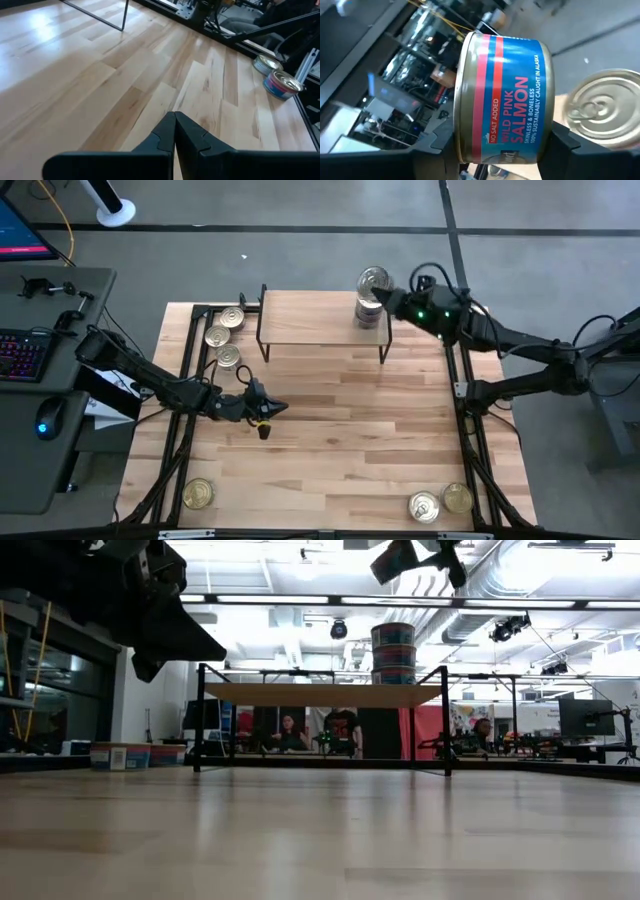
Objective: Stack canned seafood by type on shelf
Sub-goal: Stack the blue tuna can on top of the stacked blue tuna cans on the shelf
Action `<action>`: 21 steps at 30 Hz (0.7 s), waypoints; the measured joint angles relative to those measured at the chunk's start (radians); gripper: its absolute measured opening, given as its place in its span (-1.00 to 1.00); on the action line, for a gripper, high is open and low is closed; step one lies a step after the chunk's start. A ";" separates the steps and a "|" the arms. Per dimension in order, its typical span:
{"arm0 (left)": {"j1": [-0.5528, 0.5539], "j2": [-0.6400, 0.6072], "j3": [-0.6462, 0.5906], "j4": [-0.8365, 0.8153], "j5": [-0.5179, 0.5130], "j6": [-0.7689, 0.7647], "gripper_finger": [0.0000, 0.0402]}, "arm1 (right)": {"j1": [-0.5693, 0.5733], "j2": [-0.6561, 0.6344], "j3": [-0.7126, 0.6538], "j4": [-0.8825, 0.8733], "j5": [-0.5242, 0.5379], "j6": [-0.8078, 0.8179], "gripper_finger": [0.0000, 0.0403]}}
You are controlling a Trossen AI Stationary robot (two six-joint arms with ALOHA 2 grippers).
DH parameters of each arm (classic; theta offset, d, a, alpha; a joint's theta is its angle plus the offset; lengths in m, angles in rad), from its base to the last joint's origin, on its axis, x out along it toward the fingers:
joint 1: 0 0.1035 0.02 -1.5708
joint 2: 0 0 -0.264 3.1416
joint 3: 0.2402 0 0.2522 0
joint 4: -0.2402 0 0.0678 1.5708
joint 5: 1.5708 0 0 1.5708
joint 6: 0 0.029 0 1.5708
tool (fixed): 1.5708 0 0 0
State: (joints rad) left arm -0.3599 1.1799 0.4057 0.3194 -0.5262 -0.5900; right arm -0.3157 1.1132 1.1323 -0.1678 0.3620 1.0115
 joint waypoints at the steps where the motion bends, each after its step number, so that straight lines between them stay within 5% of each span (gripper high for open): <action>1: 0.000 0.000 0.000 0.000 0.000 0.000 -1.00 | -0.015 0.005 0.002 -0.011 -0.023 0.021 -0.15; 21: 0.000 0.000 0.000 -0.007 0.011 0.000 -1.00 | -0.146 0.112 -0.001 -0.026 -0.109 0.178 0.00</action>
State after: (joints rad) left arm -0.3603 1.1801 0.4057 0.3127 -0.5148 -0.5900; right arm -0.4614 1.2255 1.1309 -0.1935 0.2534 1.1892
